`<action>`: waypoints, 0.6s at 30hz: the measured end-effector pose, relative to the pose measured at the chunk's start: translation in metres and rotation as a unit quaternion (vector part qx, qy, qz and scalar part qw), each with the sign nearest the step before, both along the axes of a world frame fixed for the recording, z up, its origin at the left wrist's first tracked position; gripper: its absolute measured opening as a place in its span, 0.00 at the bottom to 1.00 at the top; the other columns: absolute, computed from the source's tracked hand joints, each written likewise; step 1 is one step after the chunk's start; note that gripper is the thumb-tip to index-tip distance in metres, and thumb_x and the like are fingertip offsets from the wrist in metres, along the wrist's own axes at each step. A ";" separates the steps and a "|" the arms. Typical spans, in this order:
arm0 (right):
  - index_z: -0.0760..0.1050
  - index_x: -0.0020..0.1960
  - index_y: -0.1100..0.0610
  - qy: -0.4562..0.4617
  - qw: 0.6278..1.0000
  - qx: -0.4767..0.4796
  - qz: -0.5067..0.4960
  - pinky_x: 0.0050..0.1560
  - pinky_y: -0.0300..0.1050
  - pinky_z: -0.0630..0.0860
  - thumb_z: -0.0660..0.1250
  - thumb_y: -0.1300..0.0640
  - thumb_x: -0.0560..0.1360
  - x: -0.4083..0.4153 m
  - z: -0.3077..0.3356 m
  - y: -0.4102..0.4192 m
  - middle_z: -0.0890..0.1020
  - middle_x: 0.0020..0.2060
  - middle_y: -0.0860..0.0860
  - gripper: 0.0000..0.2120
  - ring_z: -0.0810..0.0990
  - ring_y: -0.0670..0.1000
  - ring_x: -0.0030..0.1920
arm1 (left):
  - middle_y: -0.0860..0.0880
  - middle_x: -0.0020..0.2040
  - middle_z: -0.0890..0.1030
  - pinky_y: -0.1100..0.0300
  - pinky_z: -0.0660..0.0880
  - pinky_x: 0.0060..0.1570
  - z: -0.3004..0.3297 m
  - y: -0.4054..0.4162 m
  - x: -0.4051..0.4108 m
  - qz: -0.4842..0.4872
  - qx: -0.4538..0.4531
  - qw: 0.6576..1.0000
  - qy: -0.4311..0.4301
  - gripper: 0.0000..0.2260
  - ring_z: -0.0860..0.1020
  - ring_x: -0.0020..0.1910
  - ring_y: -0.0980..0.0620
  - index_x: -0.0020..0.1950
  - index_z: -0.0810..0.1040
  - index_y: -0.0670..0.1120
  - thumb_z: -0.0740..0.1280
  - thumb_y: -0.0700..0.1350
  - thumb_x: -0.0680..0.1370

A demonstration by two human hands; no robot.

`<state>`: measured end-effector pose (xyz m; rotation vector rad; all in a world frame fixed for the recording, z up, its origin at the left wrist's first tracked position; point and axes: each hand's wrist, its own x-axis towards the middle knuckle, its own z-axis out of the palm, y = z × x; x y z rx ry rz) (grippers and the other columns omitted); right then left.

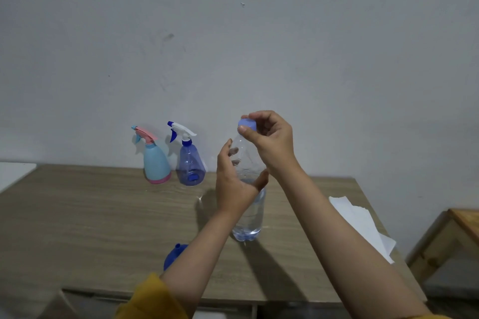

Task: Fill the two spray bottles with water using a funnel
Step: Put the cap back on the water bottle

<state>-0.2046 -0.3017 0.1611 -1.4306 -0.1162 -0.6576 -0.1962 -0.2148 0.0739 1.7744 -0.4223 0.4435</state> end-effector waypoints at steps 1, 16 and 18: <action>0.76 0.44 0.58 0.007 1.000 -0.004 -0.015 0.52 0.50 0.80 0.76 0.68 0.66 0.002 0.001 0.001 0.82 0.44 0.56 0.12 0.81 0.51 0.45 | 0.53 0.65 0.69 0.70 0.70 0.53 -0.001 0.000 0.000 0.000 0.002 1.000 -0.001 0.45 0.73 0.57 0.57 0.73 0.56 0.49 0.79 0.49 0.63; 0.71 0.62 0.51 0.019 0.997 -0.048 -0.059 0.57 0.32 0.71 0.77 0.53 0.68 -0.001 -0.054 -0.003 0.78 0.59 0.49 0.26 0.76 0.45 0.61 | 0.57 0.76 0.56 0.60 0.59 0.68 -0.023 0.070 -0.007 -0.022 0.080 0.993 0.089 0.51 0.57 0.74 0.60 0.76 0.44 0.60 0.74 0.63 0.63; 0.68 0.65 0.50 0.049 0.995 -0.058 -0.063 0.58 0.30 0.70 0.77 0.46 0.66 -0.008 -0.079 -0.005 0.76 0.61 0.47 0.31 0.74 0.42 0.63 | 0.55 0.75 0.60 0.54 0.62 0.69 -0.047 0.101 -0.011 0.027 0.102 0.985 0.138 0.49 0.61 0.73 0.56 0.75 0.52 0.58 0.74 0.65 0.61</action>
